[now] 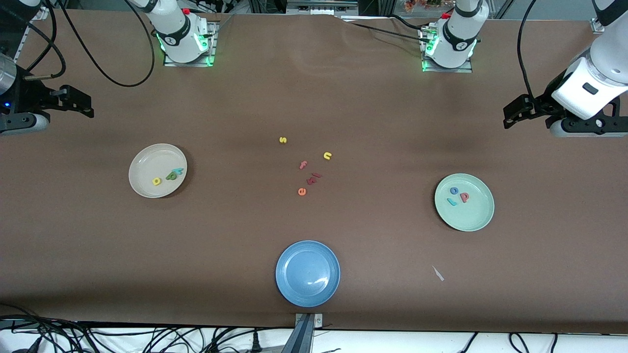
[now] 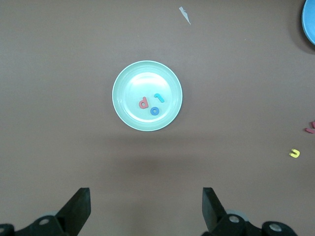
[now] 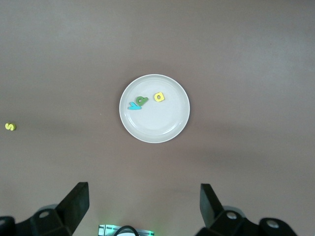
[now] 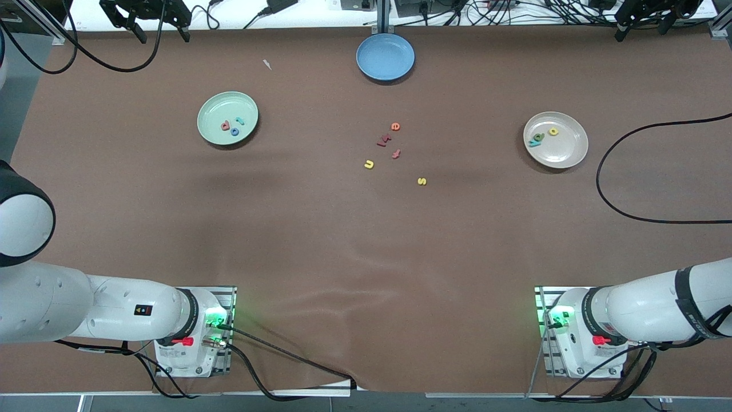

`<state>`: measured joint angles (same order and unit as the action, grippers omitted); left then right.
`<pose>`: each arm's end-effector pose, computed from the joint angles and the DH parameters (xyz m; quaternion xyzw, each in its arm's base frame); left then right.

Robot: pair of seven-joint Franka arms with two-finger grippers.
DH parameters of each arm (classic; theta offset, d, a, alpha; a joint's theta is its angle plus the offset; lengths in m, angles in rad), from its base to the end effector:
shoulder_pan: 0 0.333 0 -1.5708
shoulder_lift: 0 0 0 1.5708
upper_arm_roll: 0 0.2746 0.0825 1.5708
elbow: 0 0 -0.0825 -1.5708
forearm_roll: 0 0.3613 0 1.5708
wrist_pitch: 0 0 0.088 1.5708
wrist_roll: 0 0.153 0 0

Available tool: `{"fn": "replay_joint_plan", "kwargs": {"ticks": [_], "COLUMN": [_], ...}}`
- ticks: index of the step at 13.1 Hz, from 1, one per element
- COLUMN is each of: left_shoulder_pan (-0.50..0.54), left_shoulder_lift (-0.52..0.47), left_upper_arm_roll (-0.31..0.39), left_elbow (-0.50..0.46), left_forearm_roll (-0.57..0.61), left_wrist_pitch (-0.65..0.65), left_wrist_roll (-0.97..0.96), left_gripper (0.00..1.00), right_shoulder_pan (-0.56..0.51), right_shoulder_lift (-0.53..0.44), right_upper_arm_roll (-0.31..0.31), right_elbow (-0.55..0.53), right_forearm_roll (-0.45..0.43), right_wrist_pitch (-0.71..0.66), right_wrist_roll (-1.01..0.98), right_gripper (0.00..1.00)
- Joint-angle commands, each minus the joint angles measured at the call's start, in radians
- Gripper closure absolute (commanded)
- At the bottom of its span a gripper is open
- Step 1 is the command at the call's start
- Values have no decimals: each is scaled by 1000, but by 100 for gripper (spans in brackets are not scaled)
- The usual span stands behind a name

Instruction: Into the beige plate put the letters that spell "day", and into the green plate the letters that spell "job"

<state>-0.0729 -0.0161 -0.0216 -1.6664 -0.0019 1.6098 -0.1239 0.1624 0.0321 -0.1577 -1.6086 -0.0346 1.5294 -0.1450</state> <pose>0.5241 -0.0500 0.5060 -0.9997 -0.0148 0.0202 0.0014 0.5279 -0.0020 0.5004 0.9955 0.0748 -0.0567 0.0159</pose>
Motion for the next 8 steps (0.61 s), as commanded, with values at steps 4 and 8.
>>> {"fn": "replay_joint_plan", "kwargs": {"ticks": [4, 8], "left_shoulder_pan": [-14, -14], "left_shoulder_lift": [-1, -1], "left_upper_arm_roll": [5, 5], "left_elbow": [10, 10], "left_forearm_roll": [-12, -12], "left_wrist_pitch": [-14, -16], "left_wrist_roll": [-7, -5], "left_gripper": [0, 0], "right_shoulder_pan": [-11, -7], "right_shoulder_lift": [0, 12], "right_upper_arm_roll": [-2, -2], "right_elbow": [-14, -14], "right_forearm_roll": [9, 7], "right_wrist_pitch": [18, 18], "right_wrist_roll": [28, 28], "right_gripper": [0, 0]}}
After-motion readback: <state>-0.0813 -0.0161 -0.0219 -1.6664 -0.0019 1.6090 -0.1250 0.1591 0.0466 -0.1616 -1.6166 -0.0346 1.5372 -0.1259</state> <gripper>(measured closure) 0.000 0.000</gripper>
